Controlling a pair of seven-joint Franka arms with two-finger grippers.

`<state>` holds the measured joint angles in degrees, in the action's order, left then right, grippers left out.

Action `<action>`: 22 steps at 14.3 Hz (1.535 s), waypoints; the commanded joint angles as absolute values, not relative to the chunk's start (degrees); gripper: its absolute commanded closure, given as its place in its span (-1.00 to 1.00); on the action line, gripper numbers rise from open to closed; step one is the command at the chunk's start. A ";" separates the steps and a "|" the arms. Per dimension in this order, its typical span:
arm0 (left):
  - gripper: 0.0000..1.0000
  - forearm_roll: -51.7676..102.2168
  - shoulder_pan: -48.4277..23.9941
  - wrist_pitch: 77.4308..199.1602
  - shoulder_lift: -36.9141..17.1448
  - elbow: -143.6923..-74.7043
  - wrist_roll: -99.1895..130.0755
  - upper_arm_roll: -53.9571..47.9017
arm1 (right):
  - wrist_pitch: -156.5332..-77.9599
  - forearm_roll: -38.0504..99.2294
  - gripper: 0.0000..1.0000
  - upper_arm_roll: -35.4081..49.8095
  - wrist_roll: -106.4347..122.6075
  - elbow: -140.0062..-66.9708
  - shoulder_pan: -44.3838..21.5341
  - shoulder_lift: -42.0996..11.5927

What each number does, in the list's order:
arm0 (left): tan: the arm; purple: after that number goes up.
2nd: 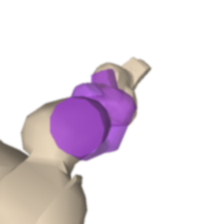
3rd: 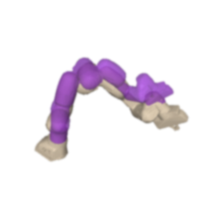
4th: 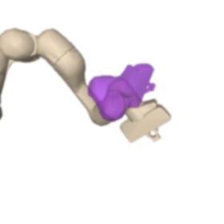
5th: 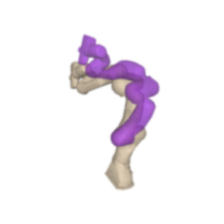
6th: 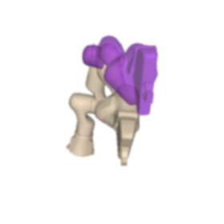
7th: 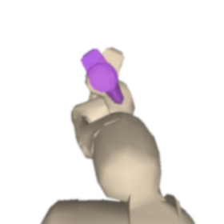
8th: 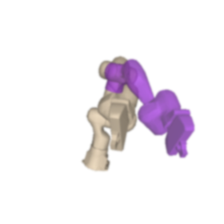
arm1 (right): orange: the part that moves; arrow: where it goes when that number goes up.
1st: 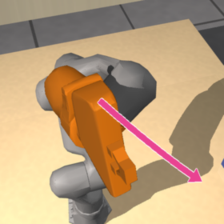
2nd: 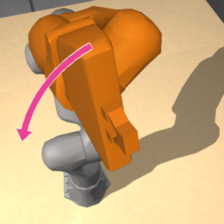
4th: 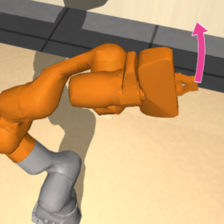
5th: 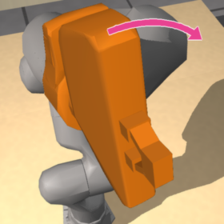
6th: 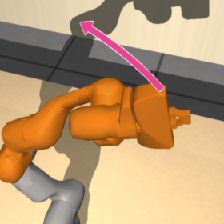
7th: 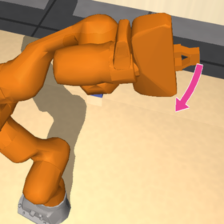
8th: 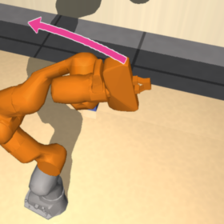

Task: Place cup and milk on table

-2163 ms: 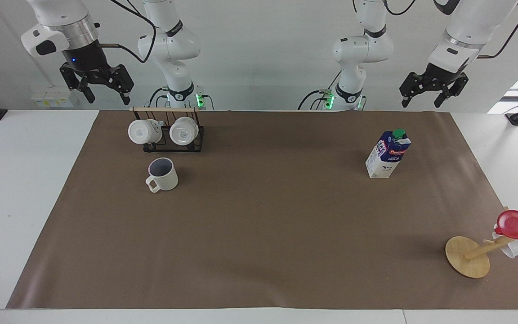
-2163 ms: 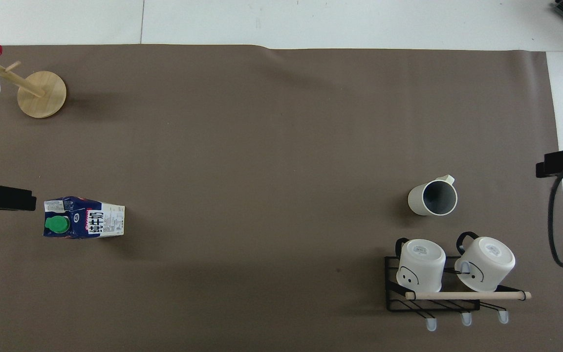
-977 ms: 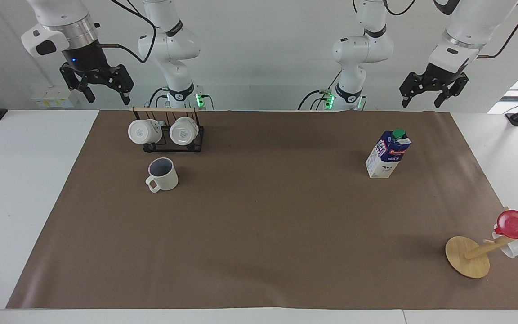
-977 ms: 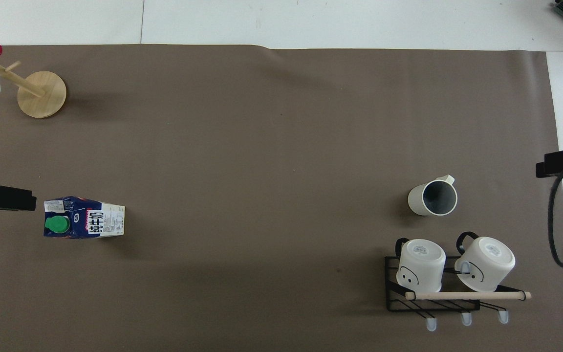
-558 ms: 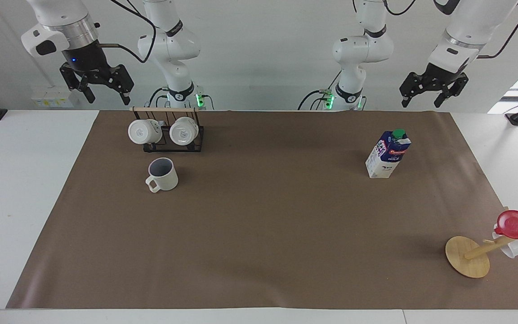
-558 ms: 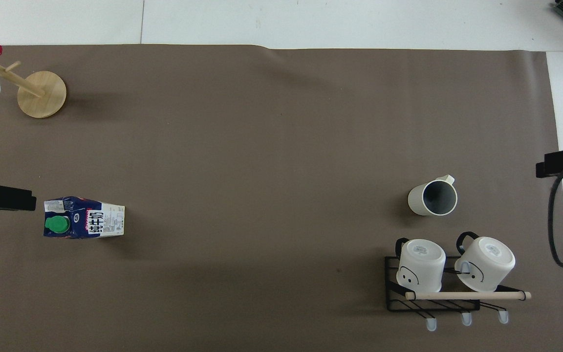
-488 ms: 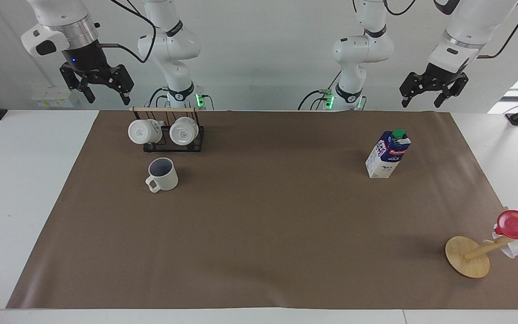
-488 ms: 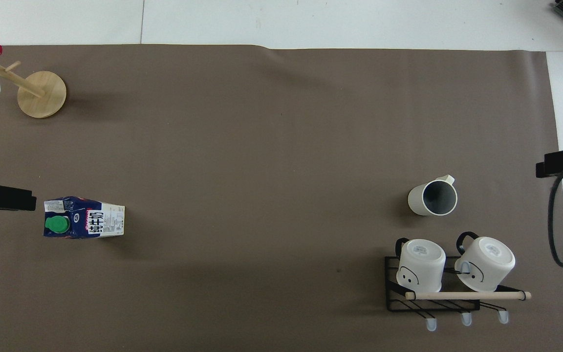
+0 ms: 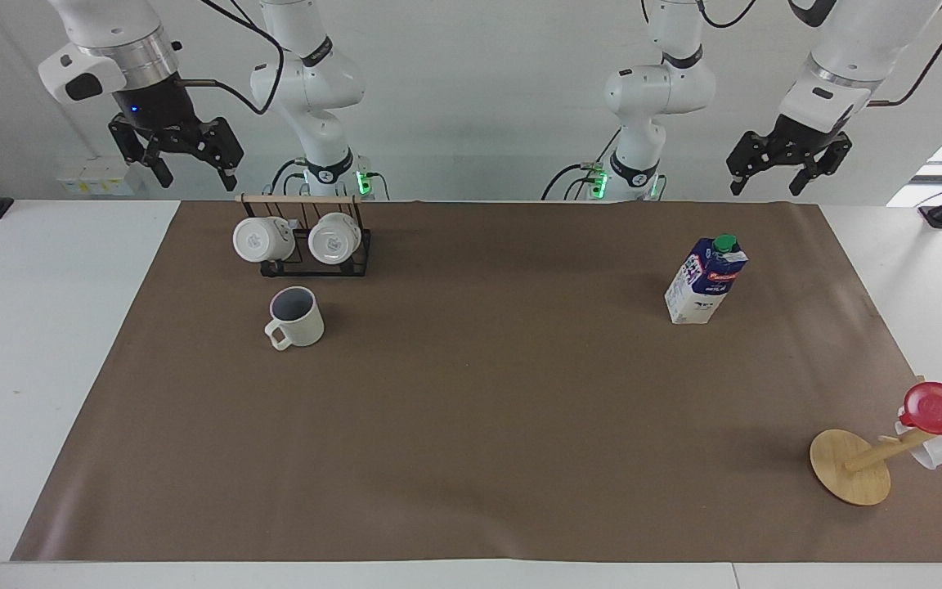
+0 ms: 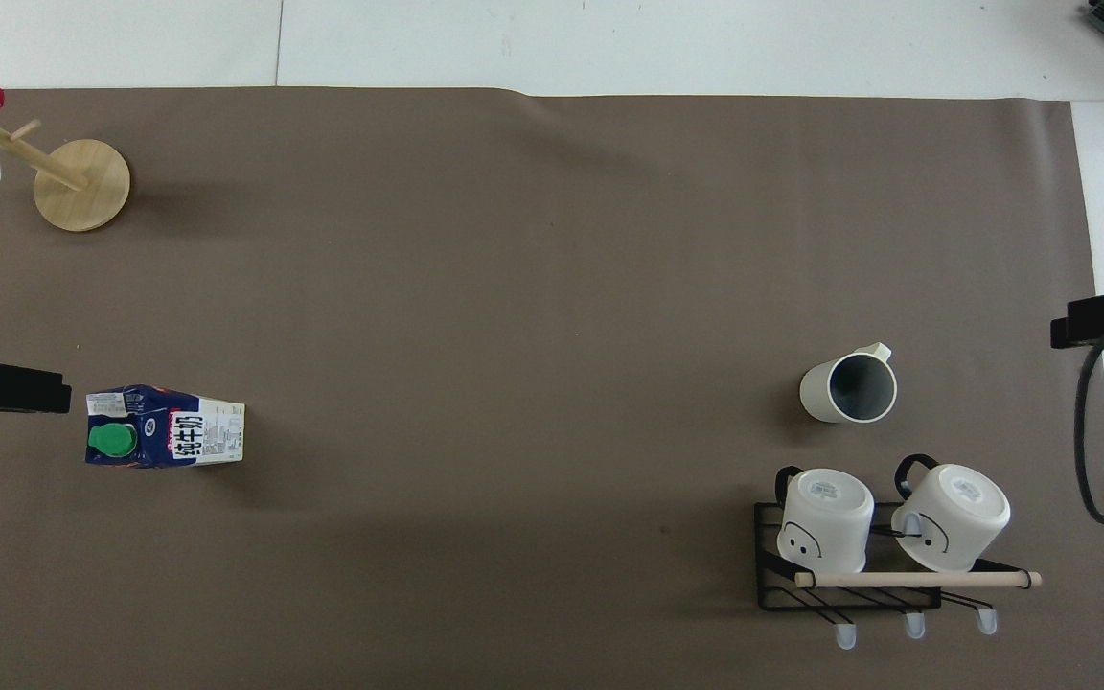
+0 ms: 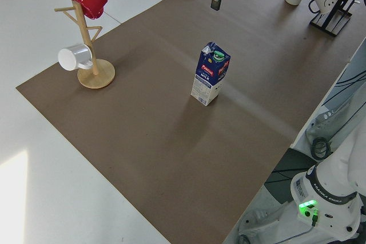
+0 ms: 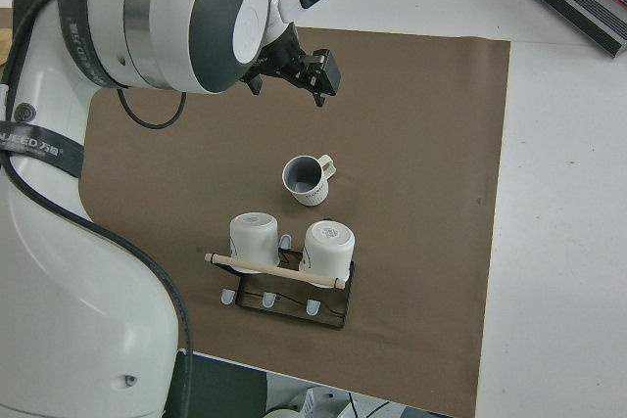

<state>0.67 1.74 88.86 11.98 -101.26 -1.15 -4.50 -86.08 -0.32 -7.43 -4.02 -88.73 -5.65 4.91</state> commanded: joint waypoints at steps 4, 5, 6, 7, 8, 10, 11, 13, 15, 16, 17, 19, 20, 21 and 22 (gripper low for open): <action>-1.00 0.62 2.64 87.36 11.69 -99.93 -1.05 -5.10 | -83.00 0.70 -1.00 -7.21 -4.49 -89.82 -5.18 6.41; -1.00 0.62 2.64 87.36 11.69 -99.93 -1.05 -5.10 | -82.53 0.01 -1.00 -7.03 -4.57 -90.00 -5.53 6.50; -1.00 0.62 2.64 87.36 11.69 -99.93 -1.05 -5.10 | -84.53 0.00 -1.00 -6.86 -4.40 -90.96 -5.71 6.50; -1.00 0.62 2.64 87.36 11.69 -99.93 -1.05 -5.10 | -87.51 0.17 -1.00 -6.77 -4.39 -92.71 -5.80 6.50; -1.00 0.62 2.64 87.36 11.69 -99.93 -1.05 -5.10 | -90.32 0.26 -1.00 -6.42 -4.22 -94.64 -5.97 6.33; -1.00 0.62 2.64 87.36 11.69 -99.93 -1.05 -5.10 | -94.64 0.53 -1.00 -6.33 -0.81 -98.07 -7.64 5.28; -1.00 0.62 2.55 87.36 11.69 -99.93 -1.05 -5.10 | -96.75 0.70 -1.00 -6.33 0.08 -100.26 -8.43 4.93; -1.00 0.62 2.64 87.36 11.69 -99.93 -1.05 -5.10 | -102.45 0.79 -1.00 -6.33 -0.61 -105.79 -10.89 4.66; -1.00 0.62 2.64 87.36 11.69 -99.93 -1.05 -5.10 | -107.56 0.79 -1.00 -6.33 -2.54 -109.23 -12.48 3.52; -1.00 0.62 2.64 87.36 11.69 -99.93 -1.05 -5.10 | -108.36 0.79 -1.00 -6.33 -3.24 -109.86 -13.00 2.56; -1.00 0.62 2.64 87.36 11.69 -99.93 -1.05 -5.10 | -108.98 0.70 -1.00 -6.33 -4.12 -110.47 -13.53 1.42; -1.00 0.62 2.64 87.28 11.69 -99.93 -1.14 -5.10 | -113.09 0.44 -1.00 -6.33 -5.88 -114.58 -13.97 0.44; -1.00 0.53 2.72 87.36 11.69 -99.93 -1.14 -5.10 | -115.38 0.44 -1.00 -6.33 -6.06 -117.13 -14.24 0.61; -1.00 0.53 2.81 87.28 11.69 -99.93 -1.14 -5.01 | -116.97 0.44 -1.00 -6.33 -6.06 -118.72 -14.24 0.62; -1.00 0.53 2.81 87.36 11.69 -99.93 -1.14 -5.01 | -117.59 0.44 -1.00 -6.33 -6.24 -119.70 -14.24 0.62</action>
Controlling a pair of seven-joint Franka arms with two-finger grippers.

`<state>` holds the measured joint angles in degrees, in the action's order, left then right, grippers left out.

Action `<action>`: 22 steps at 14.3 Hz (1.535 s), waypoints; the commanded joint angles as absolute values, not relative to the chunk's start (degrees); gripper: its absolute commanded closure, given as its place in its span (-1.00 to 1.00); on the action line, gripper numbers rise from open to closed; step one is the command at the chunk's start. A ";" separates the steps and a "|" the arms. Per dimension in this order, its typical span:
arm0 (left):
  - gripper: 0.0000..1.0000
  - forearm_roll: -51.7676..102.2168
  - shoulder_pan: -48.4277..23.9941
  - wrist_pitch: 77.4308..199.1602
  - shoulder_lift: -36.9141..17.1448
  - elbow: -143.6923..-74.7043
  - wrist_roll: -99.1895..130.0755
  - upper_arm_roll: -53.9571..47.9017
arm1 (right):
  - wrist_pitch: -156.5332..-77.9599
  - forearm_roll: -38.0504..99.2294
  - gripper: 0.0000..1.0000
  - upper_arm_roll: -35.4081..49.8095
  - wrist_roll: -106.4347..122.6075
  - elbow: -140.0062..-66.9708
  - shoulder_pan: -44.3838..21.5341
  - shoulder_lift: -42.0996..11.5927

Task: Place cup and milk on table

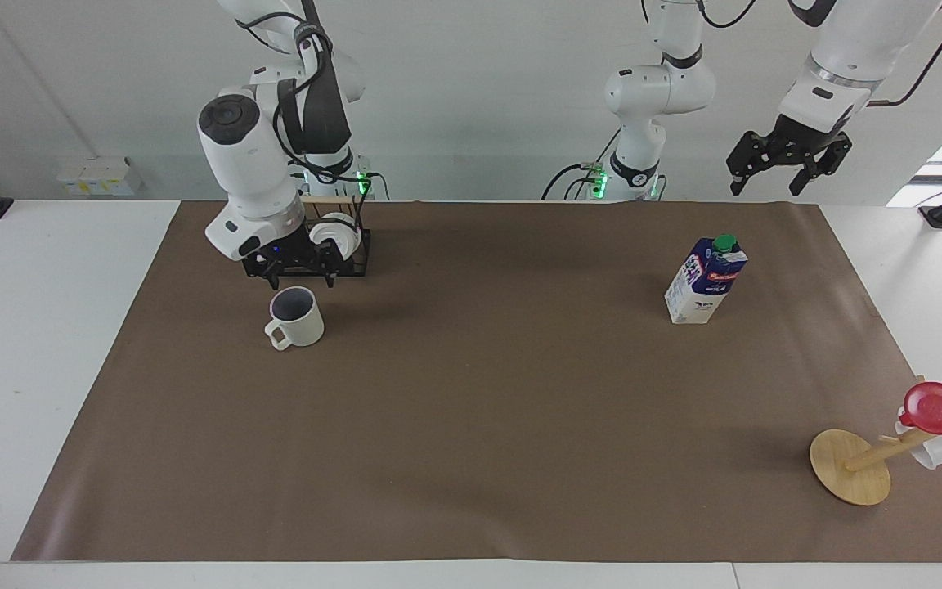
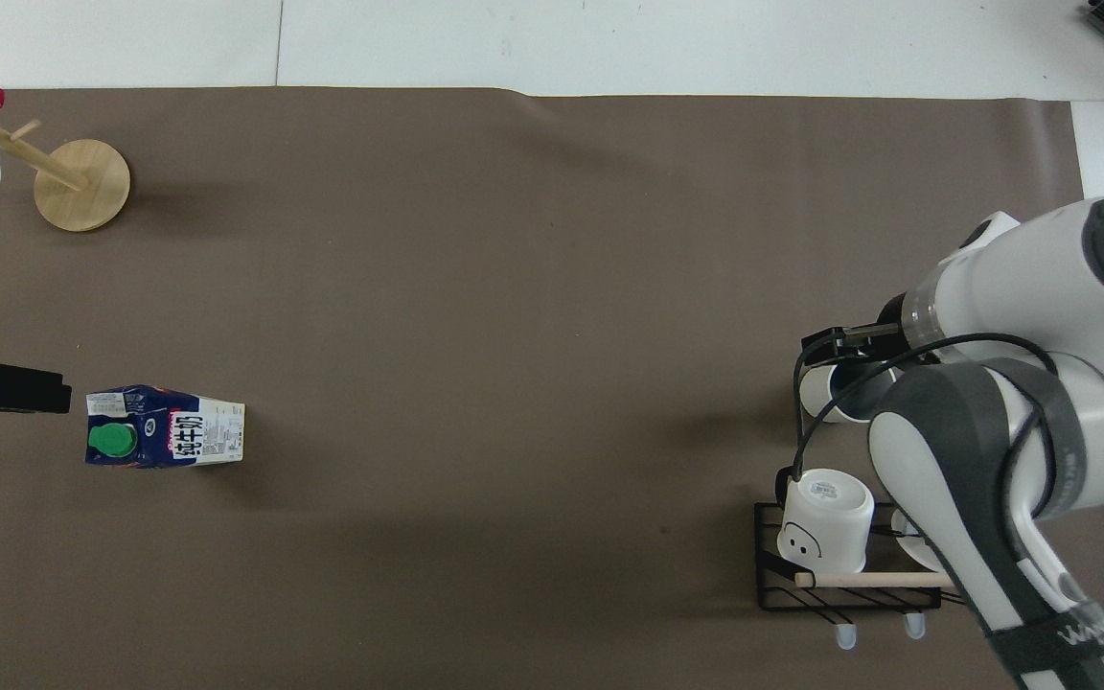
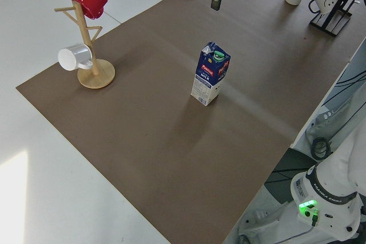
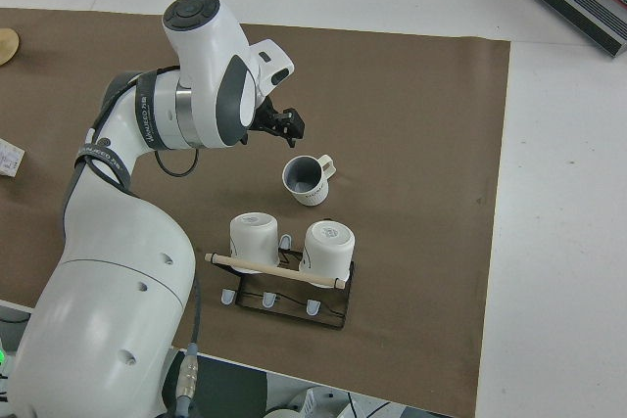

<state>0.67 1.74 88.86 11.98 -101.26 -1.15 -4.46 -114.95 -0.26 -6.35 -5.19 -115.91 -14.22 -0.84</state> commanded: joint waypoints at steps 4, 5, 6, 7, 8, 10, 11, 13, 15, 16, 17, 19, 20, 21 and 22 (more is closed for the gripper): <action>-1.00 0.35 2.90 87.45 11.60 -99.93 -1.23 -4.92 | -124.00 0.44 -1.00 -6.33 -8.61 -126.02 -14.06 0.35; -1.00 0.35 2.99 87.89 11.60 -99.93 -1.14 -5.01 | -124.36 0.35 -1.00 -6.33 -8.61 -126.21 -13.89 0.18; -1.00 0.44 2.90 87.98 11.60 -99.93 -1.40 -5.01 | -124.63 0.35 -1.00 -6.33 -8.53 -126.21 -13.89 -0.09; -1.00 0.44 2.81 87.80 11.60 -99.93 -1.15 -5.01 | -124.98 0.35 -1.00 -6.33 -8.61 -126.21 -13.89 -0.26; -1.00 0.44 2.73 87.37 11.60 -99.93 -1.23 -5.01 | -125.85 0.35 -1.00 -6.33 -8.70 -126.21 -13.89 -1.13; -1.00 0.44 2.90 87.10 11.60 -99.93 -1.14 -5.01 | -127.43 0.00 -1.00 -6.33 -8.61 -126.73 -14.06 -2.19; -1.00 0.44 2.99 87.10 11.60 -99.93 -1.23 -5.01 | -128.22 -0.09 -1.00 -6.33 -8.61 -127.17 -13.89 -2.20; -1.00 0.44 3.08 87.01 11.69 -99.93 -1.49 -5.01 | -128.41 -0.09 -0.70 -6.33 -8.61 -127.18 -14.06 -2.63; -1.00 0.35 3.08 86.92 11.95 -100.28 -1.84 -5.01 | -128.41 -0.09 0.27 -6.33 -8.35 -127.26 -13.80 -2.64; -1.00 0.35 3.08 87.01 12.21 -100.81 -2.45 -5.01 | -128.32 -0.09 0.99 -6.33 -8.52 -127.27 -13.80 -2.64; -1.00 0.35 2.99 87.19 12.30 -101.33 -3.68 -5.01 | -128.41 -0.09 1.00 -6.42 -9.31 -127.18 -13.71 -2.81; -1.00 0.35 2.99 88.15 13.09 -103.09 -4.22 -5.01 | -128.41 -0.17 1.00 -6.42 -12.02 -126.22 -13.80 -3.51; -1.00 0.35 2.99 89.11 13.10 -104.14 -4.13 -5.01 | -128.32 -0.61 1.00 -6.42 -13.78 -125.43 -14.06 -3.95; -1.00 0.35 3.08 90.69 13.18 -105.72 -4.22 -5.01 | -128.23 -1.49 1.00 -6.42 -15.19 -124.64 -14.32 -4.30; -1.00 0.35 3.34 92.79 13.79 -107.73 -4.31 -4.92 | -128.23 -2.63 1.00 -6.33 -16.77 -123.85 -14.50 -4.48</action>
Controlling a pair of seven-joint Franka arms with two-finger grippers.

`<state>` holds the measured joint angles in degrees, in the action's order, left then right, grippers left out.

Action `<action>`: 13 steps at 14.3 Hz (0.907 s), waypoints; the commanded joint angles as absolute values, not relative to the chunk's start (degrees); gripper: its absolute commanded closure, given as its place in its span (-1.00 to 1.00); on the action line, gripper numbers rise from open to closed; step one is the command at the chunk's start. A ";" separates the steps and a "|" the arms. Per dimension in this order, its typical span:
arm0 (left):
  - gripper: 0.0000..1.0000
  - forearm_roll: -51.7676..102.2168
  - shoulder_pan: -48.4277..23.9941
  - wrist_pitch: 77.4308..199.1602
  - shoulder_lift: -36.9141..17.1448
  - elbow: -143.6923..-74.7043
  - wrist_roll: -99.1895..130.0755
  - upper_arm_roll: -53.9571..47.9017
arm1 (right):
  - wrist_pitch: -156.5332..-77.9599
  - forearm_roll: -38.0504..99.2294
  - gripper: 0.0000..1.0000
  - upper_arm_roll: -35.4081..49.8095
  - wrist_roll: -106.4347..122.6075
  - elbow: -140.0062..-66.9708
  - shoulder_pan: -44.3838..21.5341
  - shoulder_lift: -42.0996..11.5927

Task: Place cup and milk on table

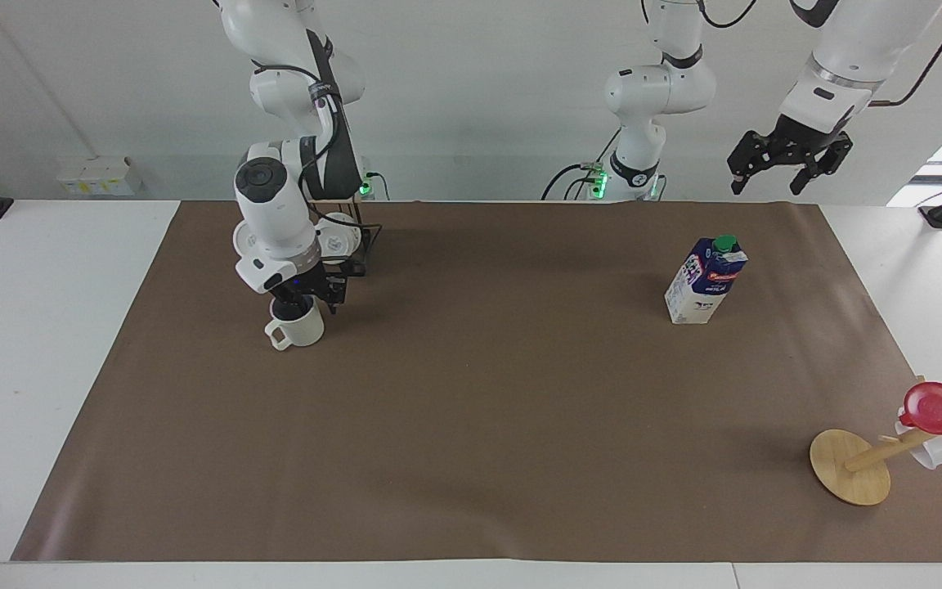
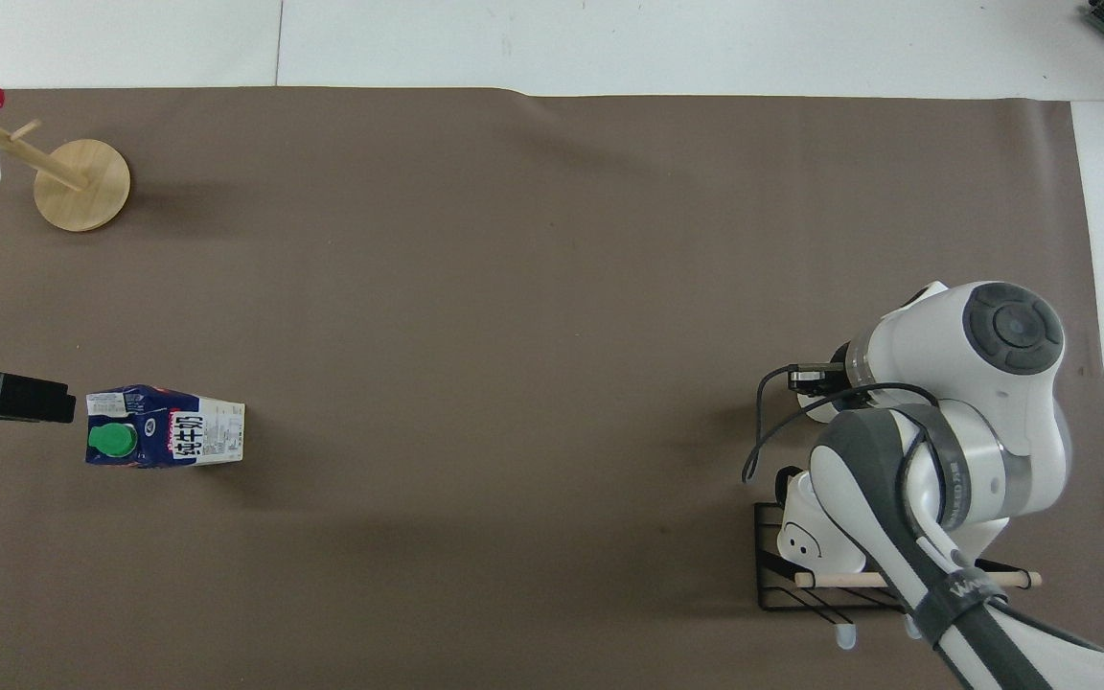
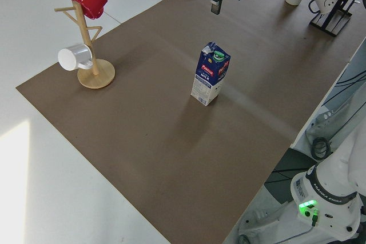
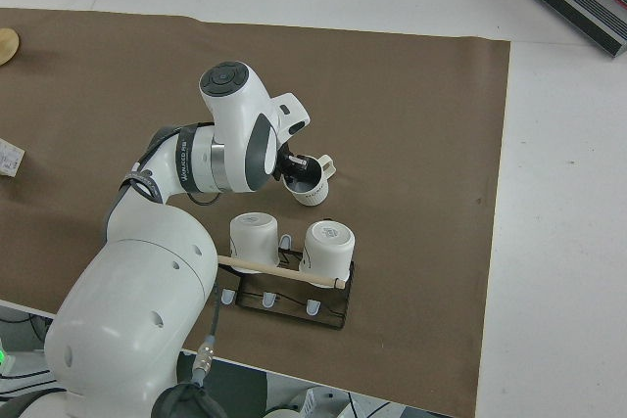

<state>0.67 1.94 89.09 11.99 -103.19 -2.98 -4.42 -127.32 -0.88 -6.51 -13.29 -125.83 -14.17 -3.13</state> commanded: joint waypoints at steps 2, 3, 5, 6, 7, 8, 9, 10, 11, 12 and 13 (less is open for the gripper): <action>-1.00 0.35 5.00 97.27 14.85 -112.65 -5.70 -4.92 | -126.75 -2.99 1.00 -6.33 -18.98 -120.43 -14.85 -4.57; -1.00 0.35 5.18 99.47 15.20 -114.94 -6.23 -4.92 | -125.52 -2.99 1.00 -6.24 -20.03 -119.28 -15.29 -4.57; -1.00 0.35 5.27 103.17 15.64 -118.55 -6.24 -4.92 | -124.63 -3.08 1.00 -6.24 -25.81 -116.99 -18.96 -5.27; -1.00 0.35 5.27 104.75 15.64 -119.78 -6.24 -4.92 | -124.28 -3.16 1.00 -6.24 -28.54 -115.76 -21.16 -5.53; -1.00 0.35 5.19 105.72 15.64 -120.75 -6.24 -4.92 | -122.97 -3.16 1.00 -6.24 -30.30 -114.10 -22.57 -6.23; -1.00 0.35 5.10 106.25 15.64 -121.37 -6.24 -4.92 | -121.39 -3.08 1.00 -6.24 -31.45 -111.73 -23.98 -7.20; -1.00 0.35 4.84 106.78 15.64 -121.99 -6.15 -4.92 | -120.86 -2.82 1.00 -6.24 -33.12 -110.58 -25.91 -7.64; -1.00 0.35 4.49 106.96 15.82 -122.51 -6.15 -5.01 | -120.85 -1.94 1.00 -6.24 -34.87 -109.78 -27.58 -7.73; -1.00 0.35 4.22 107.22 16.17 -122.87 -6.07 -5.01 | -120.76 -1.59 1.00 -6.15 -36.37 -108.30 -28.99 -8.26; -1.00 0.35 4.13 107.40 16.35 -123.31 -6.06 -5.01 | -120.59 -0.89 1.00 -6.15 -38.13 -107.06 -30.22 -8.96; -1.00 0.35 4.04 108.62 16.43 -124.44 -6.06 -5.01 | -120.59 -0.88 1.00 -6.15 -40.23 -106.09 -32.41 -10.01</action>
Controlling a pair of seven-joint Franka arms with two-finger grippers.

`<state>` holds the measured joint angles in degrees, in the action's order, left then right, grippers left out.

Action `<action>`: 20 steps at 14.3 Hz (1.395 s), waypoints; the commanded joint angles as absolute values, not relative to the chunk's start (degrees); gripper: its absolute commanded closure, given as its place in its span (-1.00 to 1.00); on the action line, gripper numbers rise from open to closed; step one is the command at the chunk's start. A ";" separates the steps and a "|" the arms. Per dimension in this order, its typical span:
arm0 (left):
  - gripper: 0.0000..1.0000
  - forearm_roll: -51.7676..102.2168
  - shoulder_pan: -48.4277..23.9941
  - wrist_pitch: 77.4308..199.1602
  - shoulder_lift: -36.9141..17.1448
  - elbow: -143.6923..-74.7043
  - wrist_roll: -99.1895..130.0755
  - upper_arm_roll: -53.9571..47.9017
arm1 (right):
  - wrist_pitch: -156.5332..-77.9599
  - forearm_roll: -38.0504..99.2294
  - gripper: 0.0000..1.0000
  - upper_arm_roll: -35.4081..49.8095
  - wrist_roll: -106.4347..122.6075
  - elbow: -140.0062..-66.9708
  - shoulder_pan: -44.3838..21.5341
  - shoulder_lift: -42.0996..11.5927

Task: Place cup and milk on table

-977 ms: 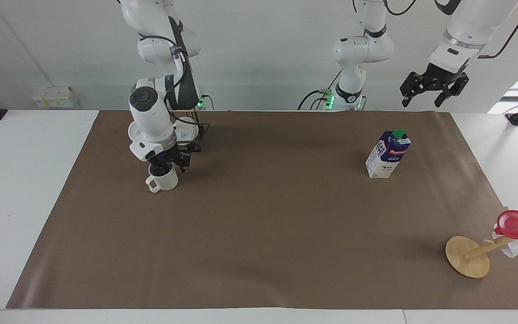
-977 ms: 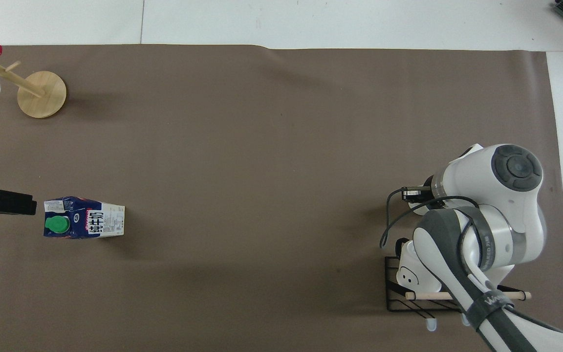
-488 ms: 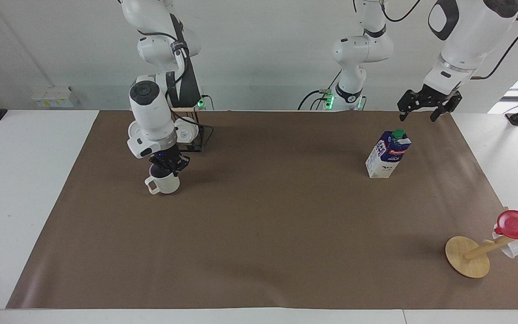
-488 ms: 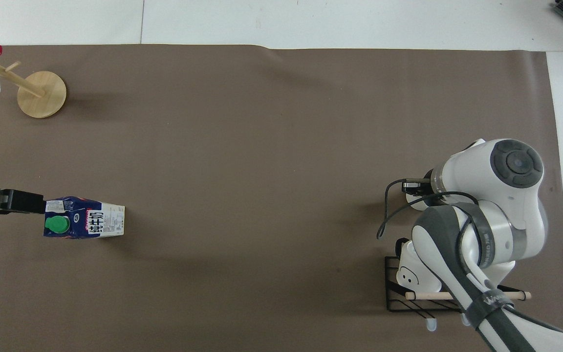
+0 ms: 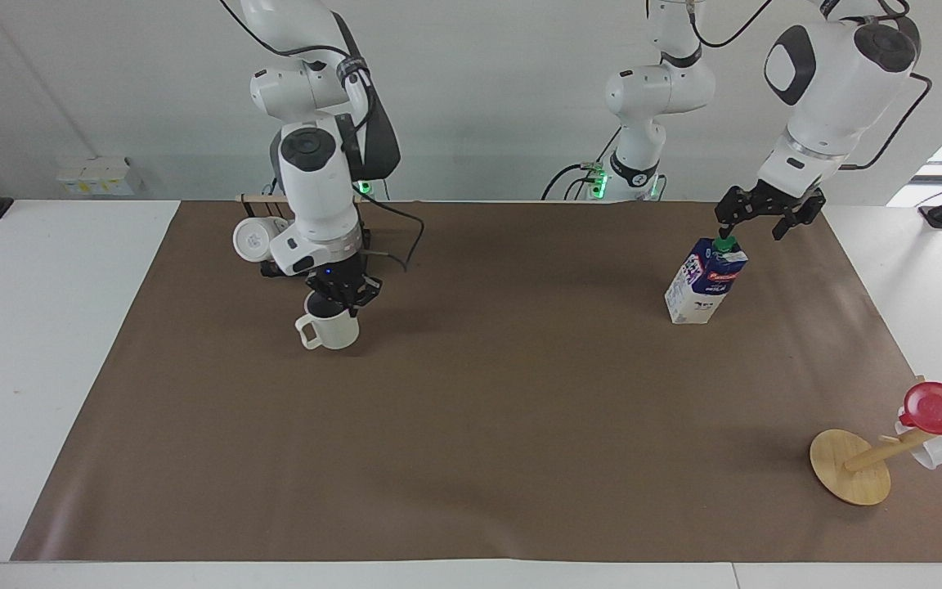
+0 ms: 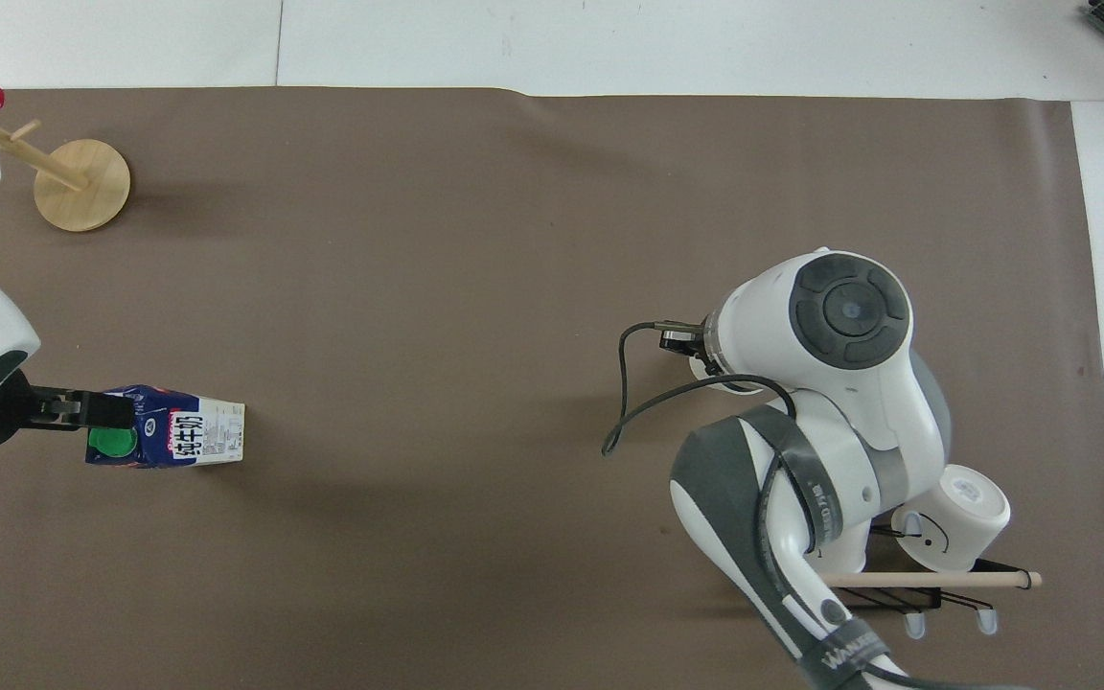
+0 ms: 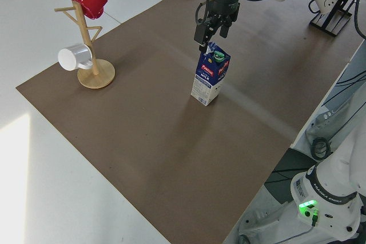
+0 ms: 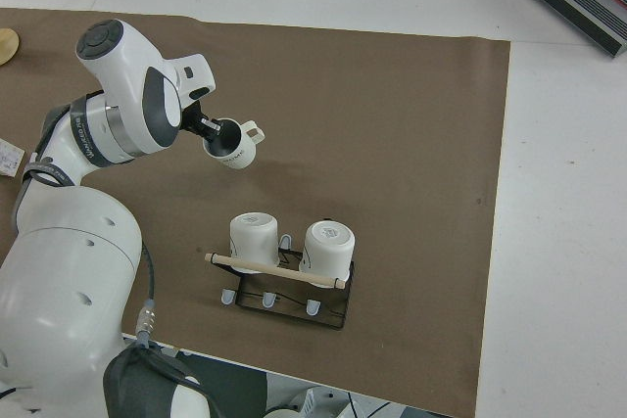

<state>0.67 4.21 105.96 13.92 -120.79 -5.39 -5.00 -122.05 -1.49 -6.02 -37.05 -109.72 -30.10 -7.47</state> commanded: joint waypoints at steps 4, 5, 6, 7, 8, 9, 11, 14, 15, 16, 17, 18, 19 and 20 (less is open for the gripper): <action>-1.00 0.35 3.96 113.90 17.84 -128.93 -6.24 -5.45 | -121.29 -1.58 1.00 -6.24 -49.99 -99.60 -39.89 -18.70; -1.00 0.35 3.35 114.25 17.84 -129.02 -6.24 -5.45 | -121.72 -1.84 1.00 -6.15 -51.40 -98.62 -40.77 -20.55; -1.00 0.26 2.90 114.43 17.84 -129.02 -6.24 -5.45 | -122.34 -1.93 1.00 -6.15 -52.11 -97.83 -41.48 -22.31; -1.00 0.26 2.81 114.61 17.75 -129.20 -6.24 -5.45 | -123.91 -1.76 1.00 -6.15 -52.12 -97.47 -41.75 -22.76; -1.00 0.26 2.81 115.57 17.67 -130.16 -6.24 -5.45 | -124.71 -1.84 1.00 -6.15 -52.12 -97.47 -41.75 -22.68; -1.00 0.26 2.81 117.32 17.75 -131.38 -6.24 -5.45 | -124.89 -1.58 1.00 -6.15 -52.12 -97.56 -41.92 -22.59; -1.00 0.26 2.81 118.39 17.67 -132.19 -6.24 -5.45 | -125.16 -1.41 1.00 -6.15 -52.03 -98.00 -42.19 -22.67; -1.00 0.09 2.81 119.09 17.40 -132.27 -6.42 -5.54 | -125.16 -1.67 1.00 -6.15 -51.42 -98.26 -42.45 -22.85; -1.00 0.09 2.81 119.96 17.40 -133.15 -6.42 -5.54 | -125.16 -1.76 1.00 -6.15 -50.98 -98.35 -42.63 -23.46; -0.93 0.09 2.81 120.49 17.40 -133.33 -6.76 -5.54 | -125.16 -1.76 1.00 -6.15 -49.93 -98.35 -42.97 -23.90; -0.80 0.09 2.81 120.50 17.40 -133.33 -6.85 -5.45 | -125.07 -1.76 1.00 -6.15 -49.31 -98.35 -43.07 -23.91; -0.58 0.09 2.81 120.50 17.40 -133.33 -6.94 -5.54 | -125.07 -1.76 1.00 -6.15 -49.13 -98.35 -43.07 -23.91; -0.45 0.09 2.81 120.50 17.40 -133.33 -6.94 -5.54 | -125.07 -1.76 1.00 -6.15 -49.13 -98.35 -42.98 -23.91; -0.34 0.00 2.81 120.50 17.40 -133.33 -6.94 -5.54 | -125.07 -1.67 0.91 -6.15 -49.13 -98.35 -42.89 -23.91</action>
